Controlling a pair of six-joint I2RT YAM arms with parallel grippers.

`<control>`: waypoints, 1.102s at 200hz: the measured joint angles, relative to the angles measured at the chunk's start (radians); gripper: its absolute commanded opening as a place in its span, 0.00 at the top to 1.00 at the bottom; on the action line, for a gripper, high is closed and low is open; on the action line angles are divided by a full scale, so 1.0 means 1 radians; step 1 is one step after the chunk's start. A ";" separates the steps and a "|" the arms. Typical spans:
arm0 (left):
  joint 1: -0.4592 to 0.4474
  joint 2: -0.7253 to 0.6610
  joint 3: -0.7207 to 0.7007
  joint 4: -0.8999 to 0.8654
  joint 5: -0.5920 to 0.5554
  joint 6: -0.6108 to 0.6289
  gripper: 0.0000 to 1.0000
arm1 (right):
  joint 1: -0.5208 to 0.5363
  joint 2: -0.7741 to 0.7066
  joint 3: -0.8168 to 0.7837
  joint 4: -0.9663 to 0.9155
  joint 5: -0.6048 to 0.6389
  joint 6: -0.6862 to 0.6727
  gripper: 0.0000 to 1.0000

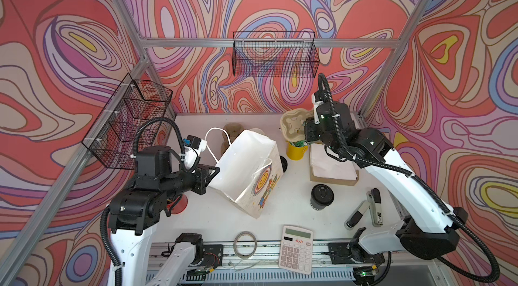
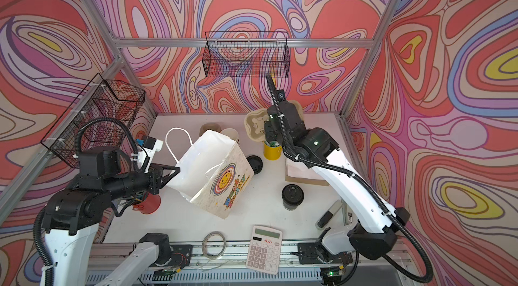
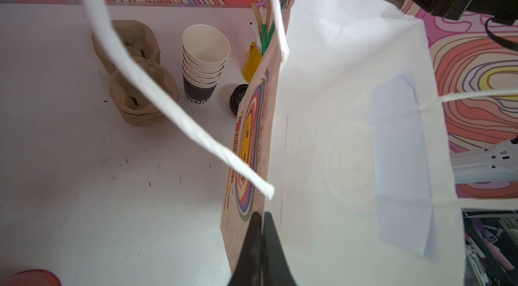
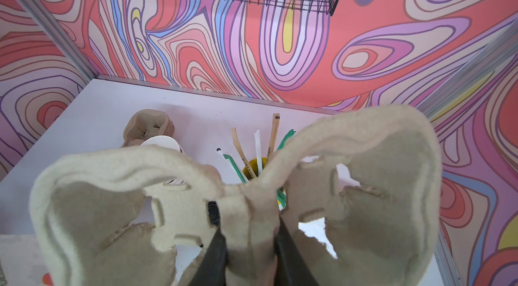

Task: Pack a coffee takeout order
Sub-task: Place the takeout bag at the center of the table.

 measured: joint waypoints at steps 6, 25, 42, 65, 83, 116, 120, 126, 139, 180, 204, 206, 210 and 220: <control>-0.019 0.003 -0.008 0.010 -0.003 -0.003 1.00 | 0.000 -0.002 0.000 0.000 0.000 0.000 0.76; -0.106 0.015 -0.027 0.032 -0.032 -0.004 1.00 | 0.000 -0.008 0.002 0.000 0.008 0.000 0.76; -0.187 0.028 -0.041 0.047 -0.078 -0.002 1.00 | 0.000 -0.008 0.005 0.000 0.020 0.000 0.76; -0.297 0.066 -0.043 0.050 -0.169 0.006 1.00 | 0.000 -0.008 0.005 -0.002 0.019 -0.005 0.76; -0.369 0.113 -0.043 0.053 -0.240 0.021 1.00 | 0.000 -0.008 0.011 -0.012 0.005 -0.012 0.77; -0.421 0.195 -0.043 0.063 -0.320 0.061 1.00 | 0.000 -0.019 0.019 -0.017 -0.059 -0.019 0.77; -0.421 0.199 -0.043 0.064 -0.322 0.066 1.00 | 0.000 -0.021 0.019 -0.017 -0.069 -0.019 0.77; -0.422 0.205 -0.041 0.065 -0.323 0.073 1.00 | 0.000 -0.026 0.019 -0.017 -0.083 -0.021 0.77; -0.425 0.219 -0.030 0.066 -0.322 0.091 1.00 | 0.000 -0.035 0.019 -0.016 -0.119 -0.027 0.77; -0.427 0.266 0.007 0.063 -0.311 0.156 1.00 | 0.000 -0.061 0.019 -0.023 -0.218 -0.036 0.77; -0.427 0.275 0.008 0.063 -0.277 0.181 1.00 | 0.000 -0.069 0.022 -0.045 -0.236 -0.035 0.77; -0.427 0.277 0.008 0.063 -0.272 0.182 1.00 | 0.000 -0.069 0.024 -0.048 -0.239 -0.035 0.77; -0.427 0.282 0.009 0.063 -0.266 0.186 1.00 | 0.000 -0.069 0.026 -0.054 -0.243 -0.035 0.77; -0.427 0.298 0.009 0.064 -0.253 0.193 1.00 | 0.000 -0.069 0.035 -0.070 -0.260 -0.037 0.77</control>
